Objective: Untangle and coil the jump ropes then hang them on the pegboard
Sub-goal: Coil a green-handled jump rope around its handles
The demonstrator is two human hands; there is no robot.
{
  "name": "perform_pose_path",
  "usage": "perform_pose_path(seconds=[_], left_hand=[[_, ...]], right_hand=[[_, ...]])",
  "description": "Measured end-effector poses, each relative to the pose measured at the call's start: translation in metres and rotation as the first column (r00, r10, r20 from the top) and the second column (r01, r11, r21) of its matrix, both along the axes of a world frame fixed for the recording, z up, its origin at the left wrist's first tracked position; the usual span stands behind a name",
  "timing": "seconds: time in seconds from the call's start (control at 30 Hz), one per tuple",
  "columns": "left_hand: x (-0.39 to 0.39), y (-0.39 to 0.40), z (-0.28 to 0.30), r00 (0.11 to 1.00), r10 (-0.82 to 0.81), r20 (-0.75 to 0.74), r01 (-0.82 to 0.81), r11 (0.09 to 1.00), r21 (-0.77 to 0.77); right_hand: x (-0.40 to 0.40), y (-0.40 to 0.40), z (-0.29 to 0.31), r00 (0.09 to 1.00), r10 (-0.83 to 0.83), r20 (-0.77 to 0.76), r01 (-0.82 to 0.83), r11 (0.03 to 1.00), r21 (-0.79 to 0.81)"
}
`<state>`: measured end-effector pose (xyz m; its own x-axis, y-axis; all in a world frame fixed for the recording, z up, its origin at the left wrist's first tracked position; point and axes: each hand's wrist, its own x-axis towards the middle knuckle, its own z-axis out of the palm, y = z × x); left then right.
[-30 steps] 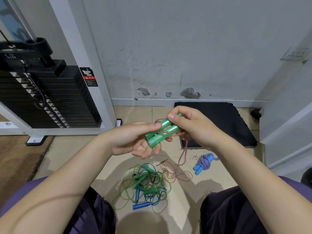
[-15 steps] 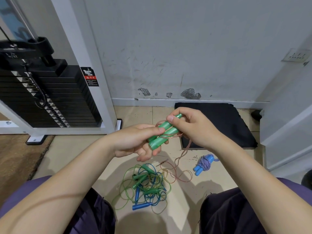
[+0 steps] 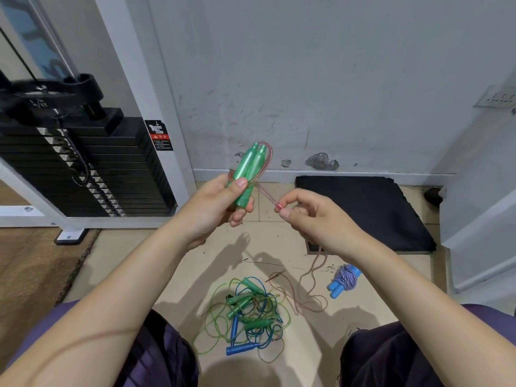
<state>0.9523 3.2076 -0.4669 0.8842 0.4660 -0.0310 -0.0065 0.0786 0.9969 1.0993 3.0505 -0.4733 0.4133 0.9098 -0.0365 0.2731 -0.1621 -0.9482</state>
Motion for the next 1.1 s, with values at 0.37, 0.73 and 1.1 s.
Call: perform_pose_path(seconds=[0.37,0.73,1.1], left_hand=[[0.004,-0.003,-0.002,0.996,0.089,0.005,-0.089,0.995,0.048],[0.007,0.001,-0.013,0.960,0.270,-0.077,-0.230,0.914,0.335],[0.008,-0.013,-0.011,0.966,-0.221,-0.138,0.246,0.948,0.202]], right_hand=[[-0.004,0.000,-0.001,0.987,-0.034,0.159,0.053,0.991,-0.122],[-0.006,-0.004,0.010,0.955,0.069,0.289,-0.055,0.997,-0.057],[0.011,-0.006,0.013,0.834,-0.212,0.510,0.096,0.965,0.245]])
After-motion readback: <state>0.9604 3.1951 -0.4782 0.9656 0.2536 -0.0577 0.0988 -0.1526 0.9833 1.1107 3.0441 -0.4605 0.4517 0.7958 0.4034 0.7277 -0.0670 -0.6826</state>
